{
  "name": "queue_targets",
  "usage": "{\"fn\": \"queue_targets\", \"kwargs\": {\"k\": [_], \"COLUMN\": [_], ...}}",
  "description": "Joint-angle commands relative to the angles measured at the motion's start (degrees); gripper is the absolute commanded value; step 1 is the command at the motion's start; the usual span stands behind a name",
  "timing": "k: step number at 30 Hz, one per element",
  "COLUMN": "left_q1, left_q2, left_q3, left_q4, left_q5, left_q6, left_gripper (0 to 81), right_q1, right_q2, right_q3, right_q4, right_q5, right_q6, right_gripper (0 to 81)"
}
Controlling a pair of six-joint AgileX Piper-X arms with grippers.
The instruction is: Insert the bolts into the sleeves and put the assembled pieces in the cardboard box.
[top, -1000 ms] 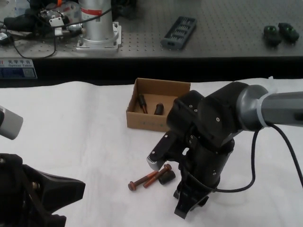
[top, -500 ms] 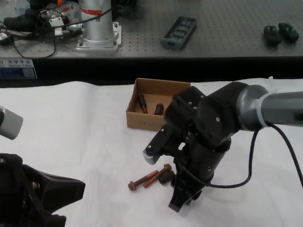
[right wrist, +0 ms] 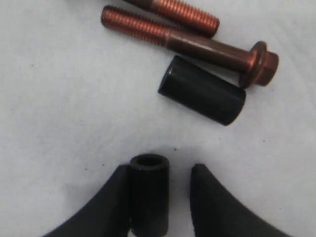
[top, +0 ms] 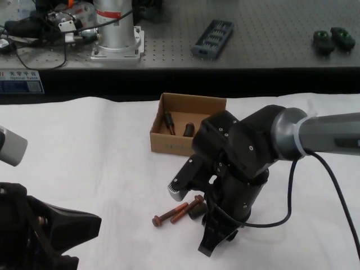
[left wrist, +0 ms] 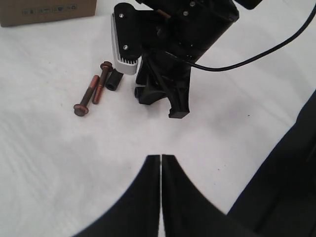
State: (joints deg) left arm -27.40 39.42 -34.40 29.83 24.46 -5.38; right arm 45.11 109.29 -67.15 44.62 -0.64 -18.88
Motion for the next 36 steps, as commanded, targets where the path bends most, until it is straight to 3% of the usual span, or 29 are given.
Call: {"fn": "queue_targets", "kwargs": {"k": [1,2,9,19,31,33,36], "left_q1": [-0.1,-0.1,-0.1,-0.1,-0.1,-0.1,-0.1], "left_q2": [-0.6,-0.6,-0.6,0.3,12.5,15.1,19.6], "left_q3": [-0.2,-0.2,-0.2,-0.2,-0.2,-0.2,-0.2], "left_q4": [-0.3,-0.3,0.0,-0.1,-9.0,-11.6,-15.9], "left_q5": [-0.2,-0.2,-0.2,-0.2,-1.3,-1.1,-1.1], "left_q6": [0.2,0.2,0.2,4.4,7.1,7.1,7.1], "left_gripper": [0.6,0.6,0.6,0.6,0.2,5.2,21.1], "right_q1": [0.1,0.1,0.4,0.4,0.4,0.4,0.4], "right_q2": [1.1,1.1,-2.2,-16.5,-36.5,-39.4,-43.6], "right_q3": [0.1,0.1,0.1,0.5,12.5,14.2,15.5], "right_q4": [-0.2,-0.2,1.1,6.0,6.6,7.2,9.1], "right_q5": [0.1,0.1,0.1,-0.4,-1.6,-1.6,-1.6], "right_q6": [-0.4,-0.4,-0.2,3.9,9.1,9.3,10.4], "right_gripper": [9.5,1.8,1.9,1.9,1.9,1.9,1.9]}}
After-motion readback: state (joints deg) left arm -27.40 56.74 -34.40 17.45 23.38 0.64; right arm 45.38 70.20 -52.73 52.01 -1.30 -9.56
